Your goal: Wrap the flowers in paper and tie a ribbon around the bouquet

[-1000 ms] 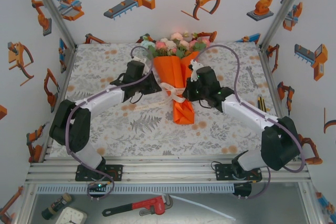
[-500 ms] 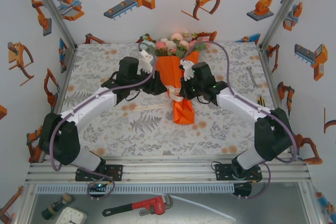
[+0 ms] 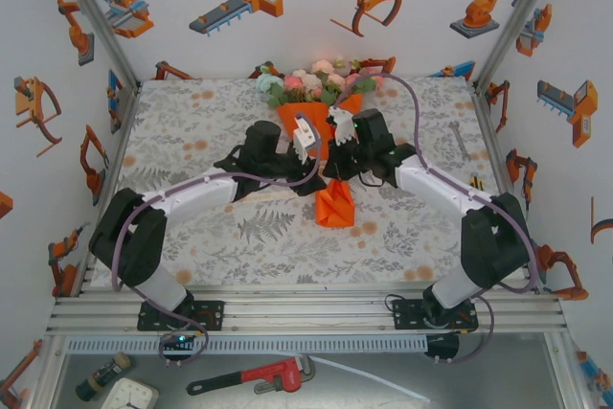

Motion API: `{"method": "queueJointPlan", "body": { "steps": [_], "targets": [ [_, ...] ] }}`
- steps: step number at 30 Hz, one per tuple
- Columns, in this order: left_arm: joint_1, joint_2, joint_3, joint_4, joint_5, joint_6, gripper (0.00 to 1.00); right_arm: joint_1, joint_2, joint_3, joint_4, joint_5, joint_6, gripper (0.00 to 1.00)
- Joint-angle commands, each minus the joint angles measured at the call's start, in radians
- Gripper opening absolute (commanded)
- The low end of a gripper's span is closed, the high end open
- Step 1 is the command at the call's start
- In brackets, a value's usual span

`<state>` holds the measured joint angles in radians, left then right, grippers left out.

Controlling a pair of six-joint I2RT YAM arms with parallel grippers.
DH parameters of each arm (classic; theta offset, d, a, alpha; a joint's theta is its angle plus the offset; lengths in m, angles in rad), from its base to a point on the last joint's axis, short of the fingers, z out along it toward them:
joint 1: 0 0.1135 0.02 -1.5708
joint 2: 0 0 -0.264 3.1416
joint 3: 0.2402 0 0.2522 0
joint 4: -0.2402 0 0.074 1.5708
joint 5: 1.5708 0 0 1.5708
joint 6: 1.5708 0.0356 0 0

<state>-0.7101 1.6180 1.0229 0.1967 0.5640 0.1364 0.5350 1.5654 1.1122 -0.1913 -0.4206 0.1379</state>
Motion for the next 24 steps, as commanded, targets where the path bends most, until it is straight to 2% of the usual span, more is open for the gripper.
{"method": "queueJointPlan", "body": {
  "steps": [1, 6, 8, 9, 10, 12, 15, 20, 24],
  "targets": [
    [0.018, 0.031, 0.029, 0.058, 0.064, 0.019, 0.52, -0.003, 0.015, 0.049, -0.014, -0.047, 0.023, 0.00],
    [0.018, 0.061, 0.027, 0.048, 0.103, -0.016, 0.35, -0.004, 0.019, 0.050, -0.017, -0.024, 0.040, 0.00],
    [0.017, 0.070, 0.020, 0.065, 0.098, -0.041, 0.18, -0.004, 0.018, 0.051, -0.019, -0.026, 0.044, 0.00],
    [0.018, 0.074, 0.016, 0.081, 0.096, -0.061, 0.05, -0.004, 0.015, 0.051, -0.019, -0.026, 0.045, 0.02],
    [0.018, 0.075, 0.013, 0.100, 0.093, -0.084, 0.00, -0.004, 0.011, 0.051, -0.019, -0.021, 0.048, 0.08],
    [0.019, 0.082, 0.013, 0.142, 0.078, -0.144, 0.00, -0.010, -0.003, 0.052, -0.018, -0.004, 0.054, 0.21],
    [0.020, 0.097, 0.025, 0.190, 0.037, -0.252, 0.00, -0.044, -0.028, 0.044, -0.011, 0.029, 0.069, 0.30],
    [0.021, 0.120, 0.041, 0.223, -0.036, -0.394, 0.00, -0.132, -0.028, -0.006, 0.088, 0.059, 0.062, 0.37],
    [0.027, 0.129, 0.055, 0.173, -0.108, -0.428, 0.00, -0.141, 0.001, -0.032, 0.161, 0.116, -0.041, 0.42]
  ]
}}
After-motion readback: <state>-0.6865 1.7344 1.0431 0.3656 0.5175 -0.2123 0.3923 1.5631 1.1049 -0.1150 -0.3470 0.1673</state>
